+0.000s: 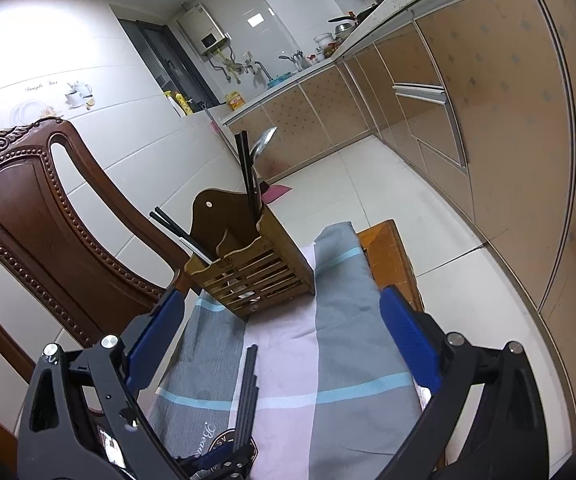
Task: Organize utensils
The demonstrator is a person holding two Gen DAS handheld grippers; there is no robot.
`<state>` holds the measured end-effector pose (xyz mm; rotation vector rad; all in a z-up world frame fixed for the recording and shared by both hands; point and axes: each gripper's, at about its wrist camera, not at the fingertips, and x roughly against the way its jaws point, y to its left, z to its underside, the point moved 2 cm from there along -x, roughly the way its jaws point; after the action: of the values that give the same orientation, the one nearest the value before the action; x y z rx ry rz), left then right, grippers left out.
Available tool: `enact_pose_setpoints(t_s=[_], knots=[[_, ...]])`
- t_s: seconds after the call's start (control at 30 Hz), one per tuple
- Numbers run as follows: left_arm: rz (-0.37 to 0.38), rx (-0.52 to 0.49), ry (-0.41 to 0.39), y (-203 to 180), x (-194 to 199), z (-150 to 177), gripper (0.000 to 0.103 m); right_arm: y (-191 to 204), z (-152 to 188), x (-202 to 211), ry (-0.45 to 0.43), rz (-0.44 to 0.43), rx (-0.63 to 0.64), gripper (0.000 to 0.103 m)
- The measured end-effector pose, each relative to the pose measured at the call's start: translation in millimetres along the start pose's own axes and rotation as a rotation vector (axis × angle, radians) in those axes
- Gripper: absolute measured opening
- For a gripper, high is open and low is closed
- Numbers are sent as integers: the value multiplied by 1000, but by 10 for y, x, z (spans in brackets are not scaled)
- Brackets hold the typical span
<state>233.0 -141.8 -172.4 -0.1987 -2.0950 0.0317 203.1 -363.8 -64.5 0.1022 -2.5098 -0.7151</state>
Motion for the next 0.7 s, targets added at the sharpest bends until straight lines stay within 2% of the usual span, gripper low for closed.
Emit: enact_pose_setpoints(t_s=[0.1, 0.17, 0.2, 0.23, 0.27, 0.33, 0.37, 0.47, 0.57, 0.63, 0.7], knots=[[25, 32, 20, 9, -79, -125, 24, 13, 3, 1, 0, -1, 1, 96], [21, 2, 16, -22, -147, -193, 25, 34, 0, -15, 2, -1, 8, 96], [20, -13, 16, -34, -140, -191, 28, 45, 7, -25, 7, -1, 16, 96], [6, -40, 12, -22, -96, -189, 45, 57, 16, -35, 12, 4, 27, 96], [-20, -48, -14, 8, -7, -175, 67, 67, 27, -37, 15, 12, 37, 96], [-56, -34, -113, 131, 272, -158, 84, 107, 45, -33, 20, 43, 75, 96], [-57, -16, -167, 222, 447, -162, 89, 129, 54, -30, 23, 57, 90, 96], [-36, 10, -229, 409, 761, -263, 92, 160, 97, -25, 50, 81, 107, 96], [-52, -25, -286, 464, 991, -393, 93, 182, 150, -11, 70, 95, 114, 96], [-40, -51, -317, 466, 1026, -470, 93, 207, 182, -23, 80, 108, 135, 96], [-17, -67, -305, 468, 911, -529, 93, 212, 212, -38, 84, 119, 146, 96]])
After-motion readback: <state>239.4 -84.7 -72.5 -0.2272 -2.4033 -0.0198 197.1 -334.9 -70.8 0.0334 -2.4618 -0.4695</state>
